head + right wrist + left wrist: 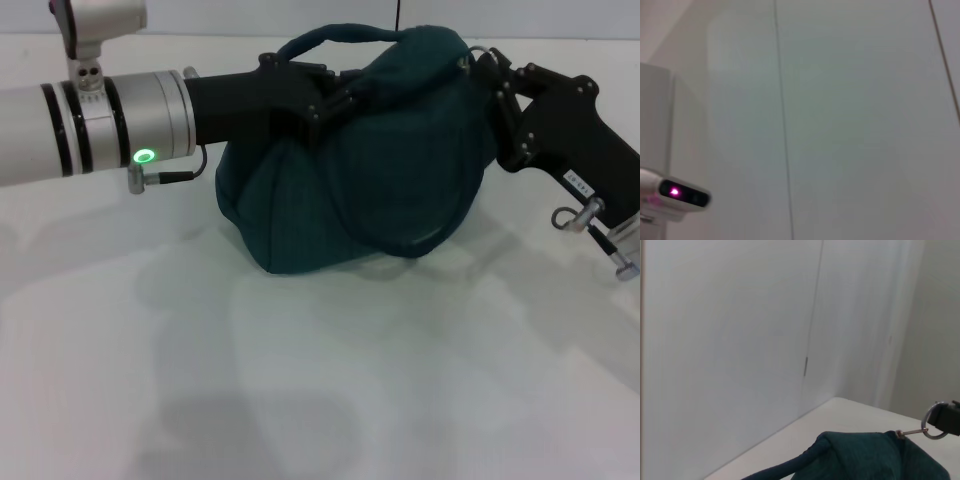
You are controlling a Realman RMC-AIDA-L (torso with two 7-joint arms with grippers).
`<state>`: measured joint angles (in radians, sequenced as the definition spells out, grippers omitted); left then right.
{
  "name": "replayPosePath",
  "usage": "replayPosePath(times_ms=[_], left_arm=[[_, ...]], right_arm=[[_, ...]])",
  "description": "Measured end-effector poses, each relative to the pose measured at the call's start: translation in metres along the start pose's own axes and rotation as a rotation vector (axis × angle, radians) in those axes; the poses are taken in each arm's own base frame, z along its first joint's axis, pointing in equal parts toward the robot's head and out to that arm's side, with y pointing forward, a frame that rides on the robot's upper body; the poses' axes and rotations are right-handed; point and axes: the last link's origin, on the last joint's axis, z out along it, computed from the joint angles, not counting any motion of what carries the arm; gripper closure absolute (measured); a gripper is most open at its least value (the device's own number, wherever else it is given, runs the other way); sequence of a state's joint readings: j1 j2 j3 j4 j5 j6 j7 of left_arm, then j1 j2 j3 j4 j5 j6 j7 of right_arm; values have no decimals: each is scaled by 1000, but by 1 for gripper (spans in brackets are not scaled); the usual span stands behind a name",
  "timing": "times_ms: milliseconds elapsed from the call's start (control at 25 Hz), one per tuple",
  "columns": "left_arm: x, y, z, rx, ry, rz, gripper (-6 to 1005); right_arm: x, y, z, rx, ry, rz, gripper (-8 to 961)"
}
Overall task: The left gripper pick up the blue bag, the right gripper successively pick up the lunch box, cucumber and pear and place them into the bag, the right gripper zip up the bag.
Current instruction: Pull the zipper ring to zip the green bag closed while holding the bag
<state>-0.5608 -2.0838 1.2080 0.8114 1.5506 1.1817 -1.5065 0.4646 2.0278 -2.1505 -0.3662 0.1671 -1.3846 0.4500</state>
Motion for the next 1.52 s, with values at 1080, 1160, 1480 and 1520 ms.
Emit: replayPosePath(times_ms=[1080, 1160, 1480, 1520], left_arm=[[5, 16, -20, -97, -126, 157, 940], [5, 15, -19, -94, -128, 160, 941], [6, 11, -19, -72, -128, 172, 942], [6, 11, -19, -69, -129, 173, 942]], right_arm=[[6, -4, -31, 72, 6, 116, 943], [7, -6, -33, 90, 13, 131, 943], [12, -17, -40, 165, 40, 171, 944], [13, -18, -41, 174, 47, 173, 944]])
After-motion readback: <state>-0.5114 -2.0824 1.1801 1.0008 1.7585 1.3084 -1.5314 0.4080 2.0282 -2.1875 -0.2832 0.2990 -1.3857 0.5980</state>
